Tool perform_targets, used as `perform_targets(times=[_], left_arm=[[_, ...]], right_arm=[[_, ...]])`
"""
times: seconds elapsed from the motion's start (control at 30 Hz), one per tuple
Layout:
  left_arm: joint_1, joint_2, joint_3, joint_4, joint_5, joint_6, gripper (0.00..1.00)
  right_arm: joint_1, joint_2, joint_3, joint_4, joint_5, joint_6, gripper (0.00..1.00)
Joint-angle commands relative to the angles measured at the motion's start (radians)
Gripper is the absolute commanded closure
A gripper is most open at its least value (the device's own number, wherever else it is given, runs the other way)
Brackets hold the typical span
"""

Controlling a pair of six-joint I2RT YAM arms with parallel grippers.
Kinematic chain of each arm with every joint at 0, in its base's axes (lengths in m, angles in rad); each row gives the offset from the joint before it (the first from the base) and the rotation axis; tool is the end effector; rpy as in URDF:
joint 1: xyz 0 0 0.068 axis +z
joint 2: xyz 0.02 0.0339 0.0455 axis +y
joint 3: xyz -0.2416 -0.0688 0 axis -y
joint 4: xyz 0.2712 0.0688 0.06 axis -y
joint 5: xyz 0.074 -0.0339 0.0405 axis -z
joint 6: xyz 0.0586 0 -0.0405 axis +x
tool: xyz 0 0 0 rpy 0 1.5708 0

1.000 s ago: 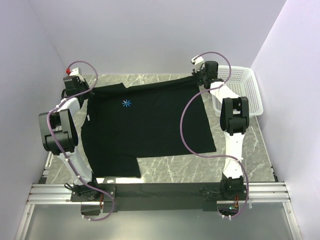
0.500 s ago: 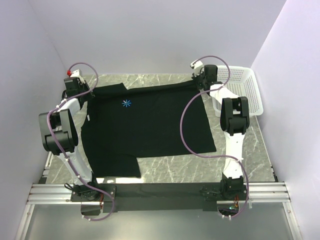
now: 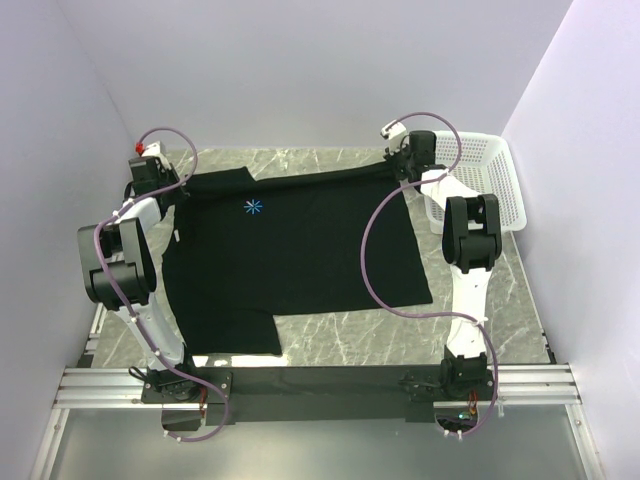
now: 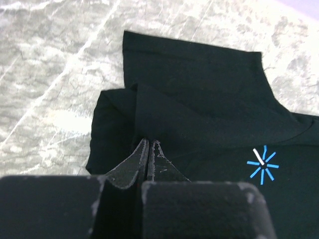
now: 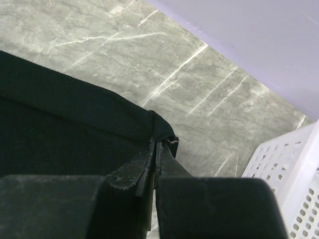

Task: Fold and stack the t-shirts
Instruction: Flatten the tshirt out

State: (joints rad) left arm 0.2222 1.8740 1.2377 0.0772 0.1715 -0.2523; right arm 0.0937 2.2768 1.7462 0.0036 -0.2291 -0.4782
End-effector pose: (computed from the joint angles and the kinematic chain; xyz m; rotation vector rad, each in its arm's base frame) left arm 0.4486 0.0911 0.1613 -0.4011 2.0891 -0.2003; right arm 0.5506 0.0651 0.1459 -0.7181 1.9550 0.0063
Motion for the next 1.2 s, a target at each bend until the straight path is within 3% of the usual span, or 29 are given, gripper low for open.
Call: perform_targets(times=[0.0, 1.17], left_arm=[[0.006, -0.050, -0.007, -0.005, -0.026, 0.024, 0.99], [0.005, -0.039, 0.028, -0.033, -0.044, 0.044, 0.99]], right_arm=[[-0.014, -0.083, -0.014, 0.039, 0.022, -0.023, 0.96], [-0.014, -0.148, -0.100, 0.045, 0.022, -0.025, 0.96]])
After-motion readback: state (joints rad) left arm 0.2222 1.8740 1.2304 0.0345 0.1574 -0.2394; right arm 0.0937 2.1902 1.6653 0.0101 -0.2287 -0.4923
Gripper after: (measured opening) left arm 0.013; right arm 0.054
